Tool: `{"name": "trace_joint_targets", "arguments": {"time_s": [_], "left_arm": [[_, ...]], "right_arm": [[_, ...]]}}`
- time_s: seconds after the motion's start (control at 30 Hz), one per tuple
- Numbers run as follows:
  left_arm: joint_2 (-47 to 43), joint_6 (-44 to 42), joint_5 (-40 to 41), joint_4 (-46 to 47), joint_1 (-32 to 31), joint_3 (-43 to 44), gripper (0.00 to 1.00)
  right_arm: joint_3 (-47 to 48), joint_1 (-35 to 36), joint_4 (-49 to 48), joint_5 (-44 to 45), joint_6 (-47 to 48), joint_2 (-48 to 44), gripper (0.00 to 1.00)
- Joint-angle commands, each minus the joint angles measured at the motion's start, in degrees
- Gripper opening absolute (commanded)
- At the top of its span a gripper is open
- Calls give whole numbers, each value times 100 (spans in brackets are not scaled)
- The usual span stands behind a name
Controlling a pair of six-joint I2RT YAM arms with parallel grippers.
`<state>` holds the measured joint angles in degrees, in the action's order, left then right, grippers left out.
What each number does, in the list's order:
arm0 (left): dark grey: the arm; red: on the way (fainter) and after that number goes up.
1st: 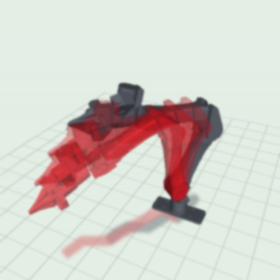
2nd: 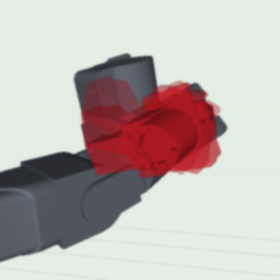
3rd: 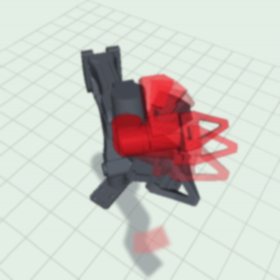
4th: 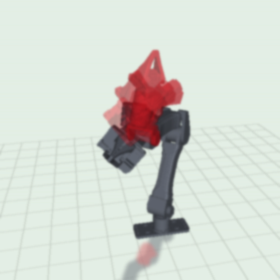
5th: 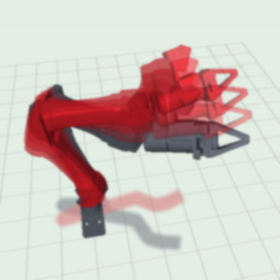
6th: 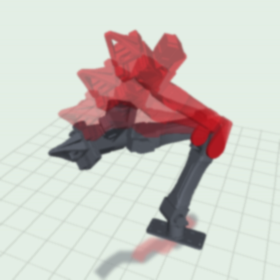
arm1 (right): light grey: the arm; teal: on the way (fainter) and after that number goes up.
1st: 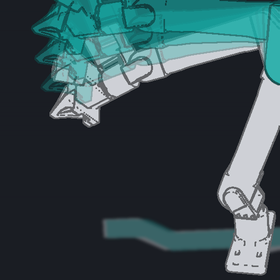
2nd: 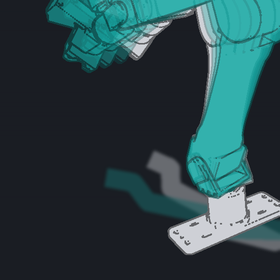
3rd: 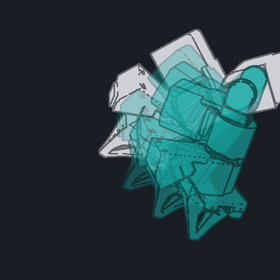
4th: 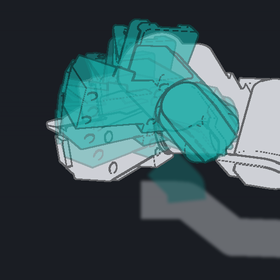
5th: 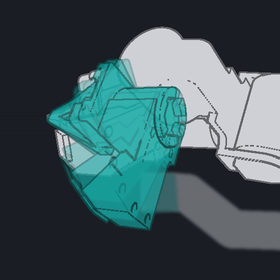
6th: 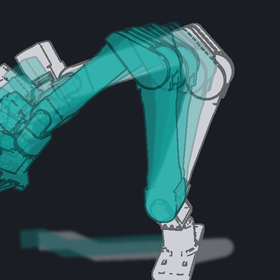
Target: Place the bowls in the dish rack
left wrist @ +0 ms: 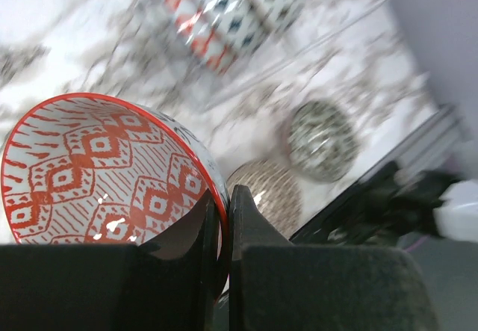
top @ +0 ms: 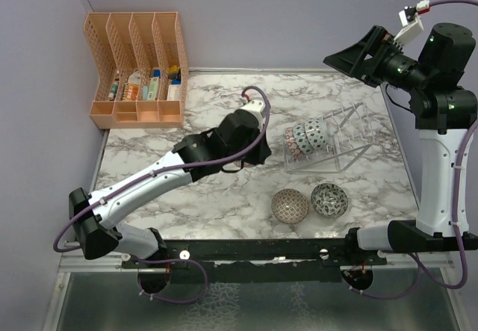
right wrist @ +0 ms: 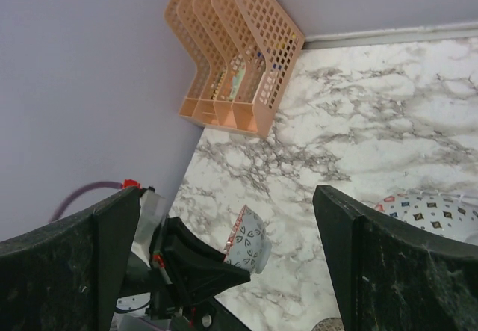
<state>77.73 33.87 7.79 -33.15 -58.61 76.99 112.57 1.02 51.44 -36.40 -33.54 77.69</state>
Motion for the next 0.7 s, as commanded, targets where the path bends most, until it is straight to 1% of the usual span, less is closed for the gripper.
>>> {"name": "trace_joint_targets", "arguments": {"time_s": [0.0, 0.1, 0.13, 0.23, 0.3, 0.4, 0.5, 0.57, 0.67], "left_arm": [[153, 611, -1656, 1683, 496, 654, 0], [481, 1310, -2382, 2709, 732, 825, 0], [592, 1636, -2622, 3252, 831, 834, 0], [946, 2871, -3215, 4713, 1000, 718, 0], [1196, 3620, -3412, 5606, 1050, 634, 0], [1500, 4591, -3408, 6679, 1067, 383, 0], [1807, 5508, -3145, 7851, 1068, 101, 0], [2055, 5900, -2951, 8313, 1062, 86, 0], [2403, 6209, -2692, 8653, 1071, 154, 0]], "right_arm": [[222, -23, -500, 75, -495, 14, 100], [225, -23, -712, 37, -670, 32, 100], [290, -23, -743, 43, -686, 65, 100], [656, -22, -803, 28, -746, 215, 99], [813, -23, -906, -21, -832, 305, 99], [730, -23, -1333, -104, -1054, 251, 99], [626, -27, -1720, -273, -1218, 226, 99], [579, -35, -1823, -385, -1259, 228, 99], [553, -29, -1854, -473, -1202, 238, 99]]}}
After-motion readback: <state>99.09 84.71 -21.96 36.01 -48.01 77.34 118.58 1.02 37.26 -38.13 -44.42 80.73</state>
